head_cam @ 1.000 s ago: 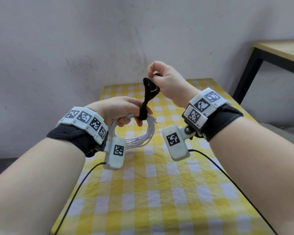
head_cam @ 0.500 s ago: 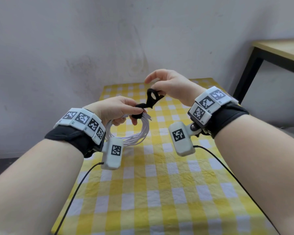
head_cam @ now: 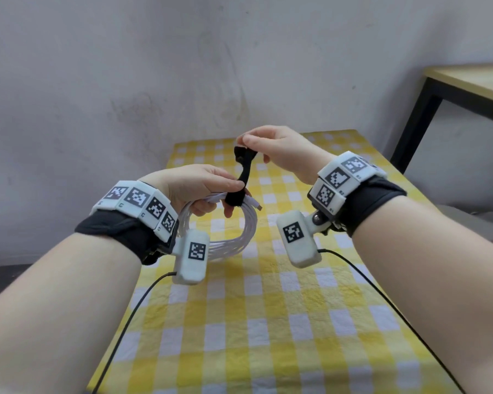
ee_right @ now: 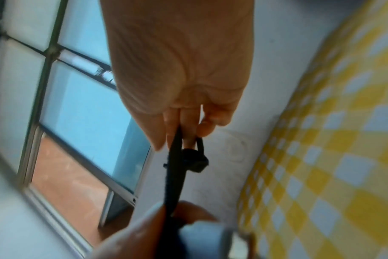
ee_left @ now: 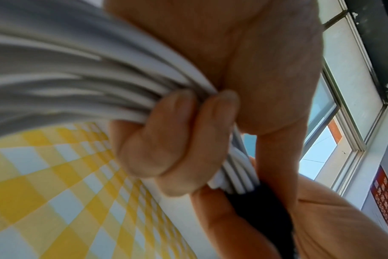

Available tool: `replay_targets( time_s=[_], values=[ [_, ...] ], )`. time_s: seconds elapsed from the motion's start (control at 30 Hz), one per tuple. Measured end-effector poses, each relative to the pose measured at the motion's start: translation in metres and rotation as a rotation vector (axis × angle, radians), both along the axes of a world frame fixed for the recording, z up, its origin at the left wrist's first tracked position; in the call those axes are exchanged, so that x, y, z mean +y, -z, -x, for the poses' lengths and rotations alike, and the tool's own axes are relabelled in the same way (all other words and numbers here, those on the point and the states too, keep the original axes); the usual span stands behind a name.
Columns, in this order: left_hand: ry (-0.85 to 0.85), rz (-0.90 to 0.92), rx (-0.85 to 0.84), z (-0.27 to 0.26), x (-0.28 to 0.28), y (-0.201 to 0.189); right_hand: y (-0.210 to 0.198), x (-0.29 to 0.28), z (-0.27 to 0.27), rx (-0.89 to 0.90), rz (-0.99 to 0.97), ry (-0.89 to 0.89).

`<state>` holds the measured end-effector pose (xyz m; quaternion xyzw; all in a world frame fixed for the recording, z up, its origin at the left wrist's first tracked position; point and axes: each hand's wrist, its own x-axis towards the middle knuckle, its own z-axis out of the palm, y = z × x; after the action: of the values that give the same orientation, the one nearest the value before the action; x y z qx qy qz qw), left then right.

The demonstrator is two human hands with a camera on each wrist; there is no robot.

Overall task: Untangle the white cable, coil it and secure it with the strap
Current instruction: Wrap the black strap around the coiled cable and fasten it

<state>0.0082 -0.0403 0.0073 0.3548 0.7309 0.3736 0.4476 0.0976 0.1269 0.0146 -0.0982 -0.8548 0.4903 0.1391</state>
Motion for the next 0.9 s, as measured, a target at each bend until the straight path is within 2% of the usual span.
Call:
replay_targets(
  time_s=[0.13, 0.2, 0.4, 0.57, 0.7, 0.77, 0.9],
  values=[
    [0.012, -0.112, -0.079, 0.002, 0.000, 0.000, 0.005, 0.002, 0.001, 0.117, 0.348, -0.033],
    [-0.009, -0.193, -0.113, 0.002, -0.001, -0.001, 0.008, 0.003, 0.002, 0.120, 0.450, -0.051],
    [-0.115, -0.420, -0.231, 0.009, -0.002, -0.001, 0.019, 0.002, -0.005, -0.133, 0.495, -0.098],
    [-0.243, -0.562, -0.297, 0.010, 0.000, 0.004, 0.027, -0.001, -0.001, -0.344, 0.448, -0.122],
    [-0.164, -0.530, -0.264, 0.013, -0.001, 0.005, 0.027, -0.001, 0.002, -0.381, 0.446, -0.128],
    [-0.155, -0.473, -0.172, 0.012, -0.001, 0.004, 0.024, -0.001, -0.001, -0.377, 0.386, -0.120],
    [-0.218, -0.359, -0.028, 0.011, 0.001, 0.003, 0.024, 0.007, -0.003, -0.221, 0.294, 0.056]
  ],
)
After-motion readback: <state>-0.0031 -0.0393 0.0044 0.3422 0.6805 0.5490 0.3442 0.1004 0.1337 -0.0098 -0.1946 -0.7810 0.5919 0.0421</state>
